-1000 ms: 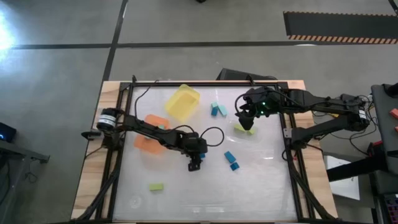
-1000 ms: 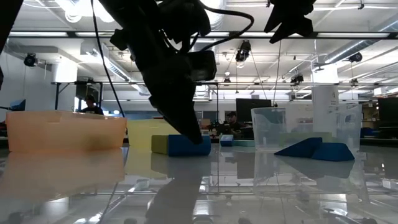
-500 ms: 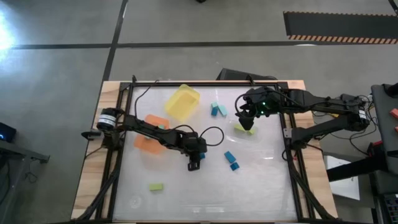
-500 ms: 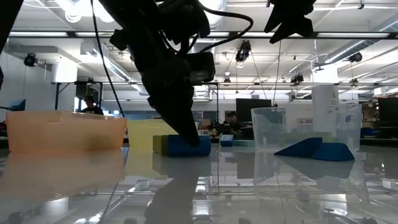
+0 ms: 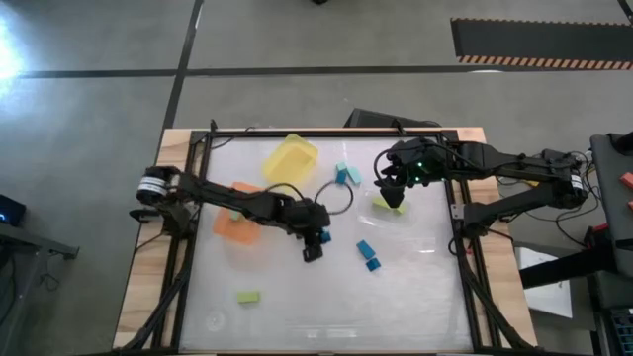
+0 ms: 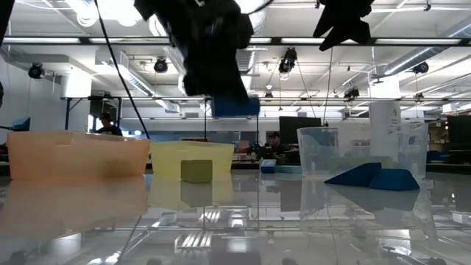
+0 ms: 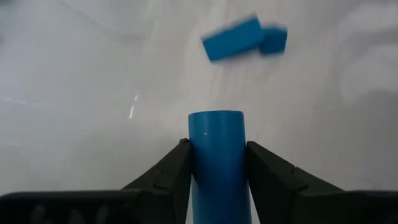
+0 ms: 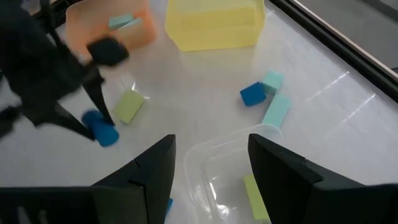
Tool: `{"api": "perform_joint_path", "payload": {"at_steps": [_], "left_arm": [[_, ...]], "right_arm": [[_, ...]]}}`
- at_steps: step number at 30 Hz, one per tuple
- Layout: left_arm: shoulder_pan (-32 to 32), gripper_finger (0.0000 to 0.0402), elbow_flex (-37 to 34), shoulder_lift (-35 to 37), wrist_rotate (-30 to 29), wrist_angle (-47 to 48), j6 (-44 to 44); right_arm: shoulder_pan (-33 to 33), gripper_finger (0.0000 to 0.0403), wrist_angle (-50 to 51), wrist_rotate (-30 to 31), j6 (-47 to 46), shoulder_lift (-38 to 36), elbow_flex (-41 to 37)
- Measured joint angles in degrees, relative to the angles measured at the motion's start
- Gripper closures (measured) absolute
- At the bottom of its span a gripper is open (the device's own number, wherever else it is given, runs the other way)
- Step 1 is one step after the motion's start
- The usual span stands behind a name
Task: Sort & place blocks by color
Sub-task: Put the blue block into the yellow bin
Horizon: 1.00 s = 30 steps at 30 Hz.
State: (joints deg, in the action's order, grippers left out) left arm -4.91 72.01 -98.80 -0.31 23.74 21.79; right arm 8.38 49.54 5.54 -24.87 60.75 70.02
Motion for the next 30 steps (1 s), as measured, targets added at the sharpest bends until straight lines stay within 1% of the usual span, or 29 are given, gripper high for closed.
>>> {"api": "perform_joint_path", "payload": {"at_steps": [4,7,11,15,20,23,27,30], "left_arm": [[3.45,0.0285,2.04,4.08,-0.01,4.13,2.39],[7.3,0.0284,2.12,6.96,-0.17,4.64,4.39],[13.94,0.0283,1.8,10.67,-0.44,6.81,4.66],[22.07,0.0283,1.7,12.45,-0.47,8.38,1.29],[32.98,0.0282,1.38,12.02,-0.49,9.47,-4.3],[38.3,0.0282,0.18,11.07,-0.32,9.45,-6.38],[42.23,0.0282,-2.41,9.72,-0.16,8.54,-7.93],[42.71,0.0282,-4.1,8.69,-0.09,6.88,-9.23]], "right_arm": [[0.0,0.0211,0.0,-0.02,0.73,-0.04,0.0],[0.0,0.0211,0.0,-0.02,1.88,-0.04,0.0],[0.0,0.0211,-0.02,-0.02,2.08,-0.07,0.0],[0.0,0.0211,-0.33,0.0,1.96,-0.05,0.0],[0.36,0.0211,-1.14,0.9,1.47,0.33,0.0],[1.22,0.0211,-1.14,1.15,-0.39,0.51,0.0],[2.07,0.0211,-1.64,2.48,-2.8,0.98,0.0],[2.55,0.0211,-2.21,3.48,-4.65,1.31,0.0]]}}
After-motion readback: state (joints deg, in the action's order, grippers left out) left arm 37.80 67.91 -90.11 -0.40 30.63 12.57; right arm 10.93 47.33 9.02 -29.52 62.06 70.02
